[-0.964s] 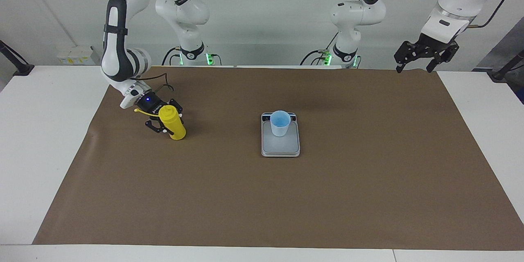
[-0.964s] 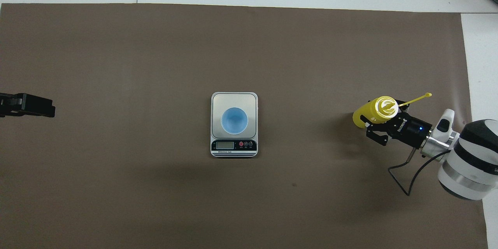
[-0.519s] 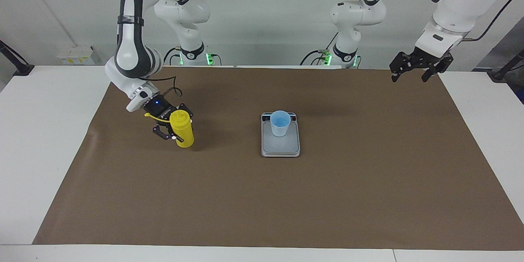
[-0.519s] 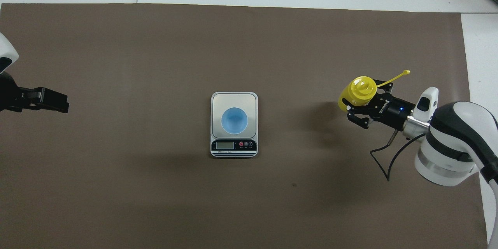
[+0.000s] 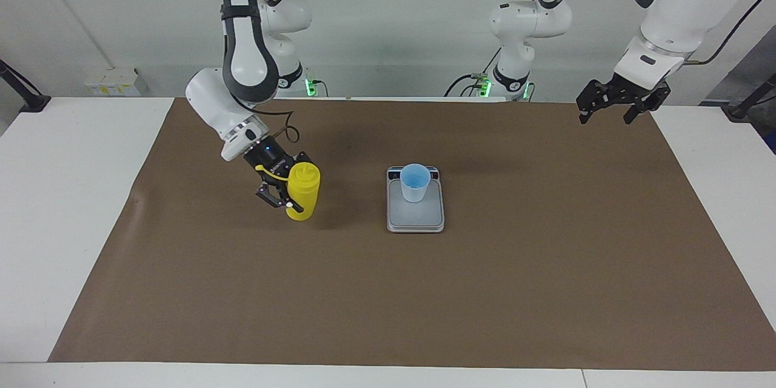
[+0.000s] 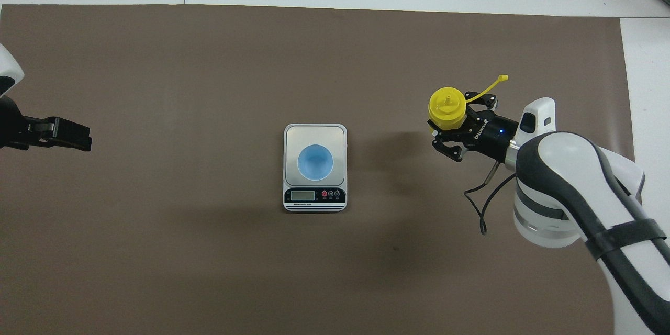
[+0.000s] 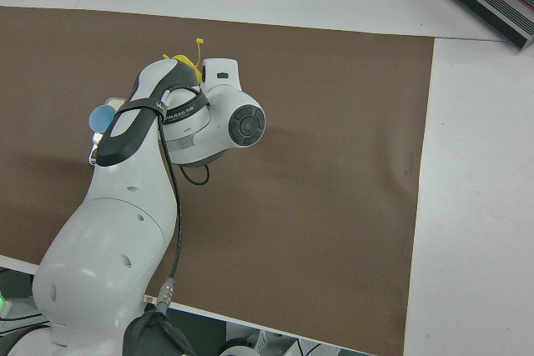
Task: Pour seasoning into cup on scale with both arms
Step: 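Lift the yellow bottle with the right gripper and carry it over the cup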
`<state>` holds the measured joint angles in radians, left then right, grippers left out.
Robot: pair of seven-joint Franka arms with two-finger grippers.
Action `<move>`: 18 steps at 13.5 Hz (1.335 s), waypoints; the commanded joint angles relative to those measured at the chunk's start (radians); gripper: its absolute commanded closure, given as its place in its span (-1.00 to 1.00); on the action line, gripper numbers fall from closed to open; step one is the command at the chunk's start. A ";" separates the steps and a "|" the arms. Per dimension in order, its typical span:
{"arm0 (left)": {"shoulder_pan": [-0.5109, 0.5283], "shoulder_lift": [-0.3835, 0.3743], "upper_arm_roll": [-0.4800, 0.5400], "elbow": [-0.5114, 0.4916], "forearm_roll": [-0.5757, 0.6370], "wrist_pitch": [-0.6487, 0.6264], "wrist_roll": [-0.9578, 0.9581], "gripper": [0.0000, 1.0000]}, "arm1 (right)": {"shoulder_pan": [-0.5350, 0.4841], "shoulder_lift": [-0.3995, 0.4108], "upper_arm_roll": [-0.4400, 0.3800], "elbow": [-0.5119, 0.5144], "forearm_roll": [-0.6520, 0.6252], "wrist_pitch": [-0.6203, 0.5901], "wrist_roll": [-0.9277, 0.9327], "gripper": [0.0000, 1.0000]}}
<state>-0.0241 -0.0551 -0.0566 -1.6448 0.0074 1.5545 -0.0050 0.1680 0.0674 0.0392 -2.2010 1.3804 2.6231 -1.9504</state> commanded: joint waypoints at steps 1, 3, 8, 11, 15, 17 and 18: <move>-0.008 -0.026 0.015 -0.007 -0.009 -0.002 0.011 -1.00 | 0.068 0.020 -0.002 0.046 -0.107 0.069 0.141 0.82; -0.008 -0.026 0.018 -0.009 -0.009 -0.007 0.008 -1.00 | 0.129 0.037 -0.002 0.046 -0.237 0.135 0.247 0.82; -0.008 -0.026 0.015 -0.001 -0.013 0.004 0.004 -1.00 | 0.191 0.065 -0.007 0.075 -0.672 0.172 0.566 0.82; -0.008 -0.026 0.017 -0.004 -0.038 0.004 -0.010 -1.00 | 0.192 0.071 -0.004 0.110 -1.095 0.106 0.868 0.93; -0.010 -0.038 0.020 -0.015 -0.037 -0.010 -0.013 -1.00 | 0.250 0.106 0.010 0.262 -1.640 -0.141 1.258 0.93; -0.008 -0.039 0.023 -0.015 -0.035 -0.010 -0.013 -1.00 | 0.269 0.121 0.010 0.290 -1.768 -0.198 1.308 0.93; -0.007 -0.039 0.023 -0.015 -0.035 -0.010 -0.013 -1.00 | 0.269 0.123 0.010 0.288 -1.813 -0.198 1.312 0.93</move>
<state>-0.0239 -0.0729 -0.0470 -1.6449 -0.0172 1.5528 -0.0100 0.4391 0.1545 0.0485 -1.9630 -0.3408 2.4514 -0.6620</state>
